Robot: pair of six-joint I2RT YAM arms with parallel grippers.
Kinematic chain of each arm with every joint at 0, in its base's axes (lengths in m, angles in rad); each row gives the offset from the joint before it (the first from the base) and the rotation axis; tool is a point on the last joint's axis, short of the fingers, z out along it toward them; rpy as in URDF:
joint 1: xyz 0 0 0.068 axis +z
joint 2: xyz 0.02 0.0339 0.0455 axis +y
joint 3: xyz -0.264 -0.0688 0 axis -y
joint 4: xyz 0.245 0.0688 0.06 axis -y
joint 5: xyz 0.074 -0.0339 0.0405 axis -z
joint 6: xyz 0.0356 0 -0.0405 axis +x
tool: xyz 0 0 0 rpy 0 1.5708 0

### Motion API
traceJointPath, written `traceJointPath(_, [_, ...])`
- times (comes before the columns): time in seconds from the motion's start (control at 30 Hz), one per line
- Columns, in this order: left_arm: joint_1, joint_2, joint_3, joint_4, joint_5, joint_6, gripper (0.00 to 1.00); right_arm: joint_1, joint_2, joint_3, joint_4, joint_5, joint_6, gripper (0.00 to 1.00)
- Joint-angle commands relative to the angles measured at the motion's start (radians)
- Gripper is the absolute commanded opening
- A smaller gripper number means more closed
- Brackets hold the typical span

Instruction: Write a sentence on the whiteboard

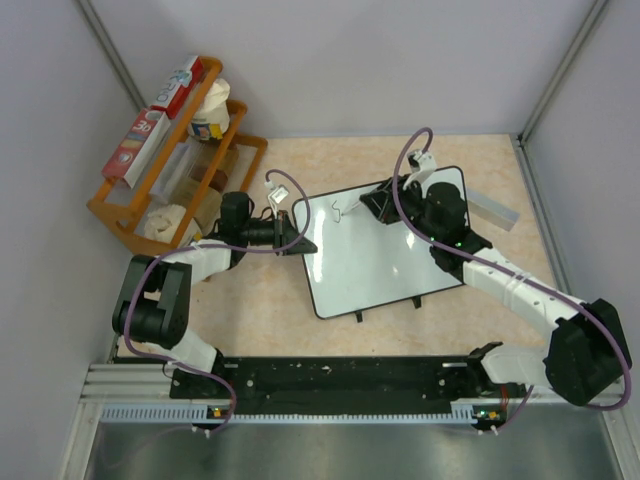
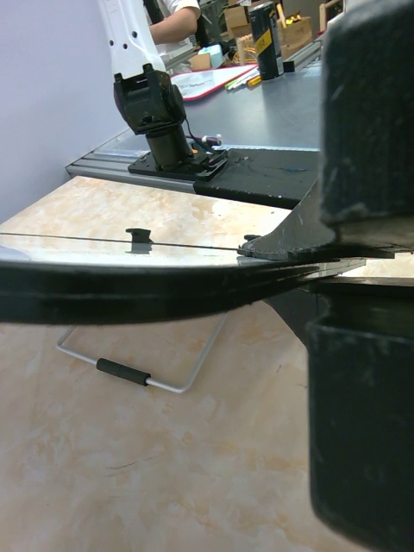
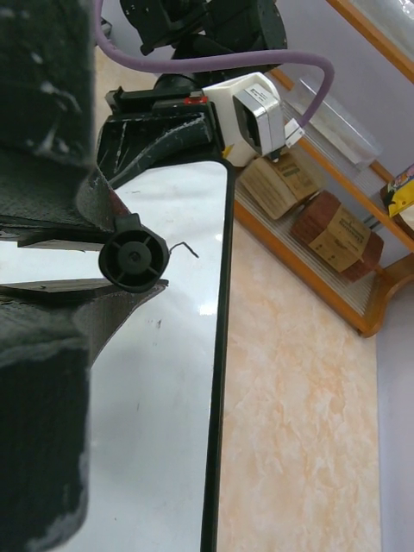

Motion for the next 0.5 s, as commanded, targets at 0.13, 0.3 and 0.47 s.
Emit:
traceJointPath(0.13, [-0.042,0.049,-0.03,-0.071,-0.155,0.253,0.0,-0.009,-0.007,0.035,0.1,-0.002,0.021,0.0])
traceJointPath(0.3, [-0.042,0.049,-0.028,-0.073,-0.155,0.254,0.0,-0.009,0.002,0.044,0.089,0.01,0.021,0.0])
traceJointPath(0.47, [-0.043,0.049,-0.028,-0.073,-0.155,0.254,0.0,-0.009,0.013,0.038,0.08,0.025,0.015,0.0])
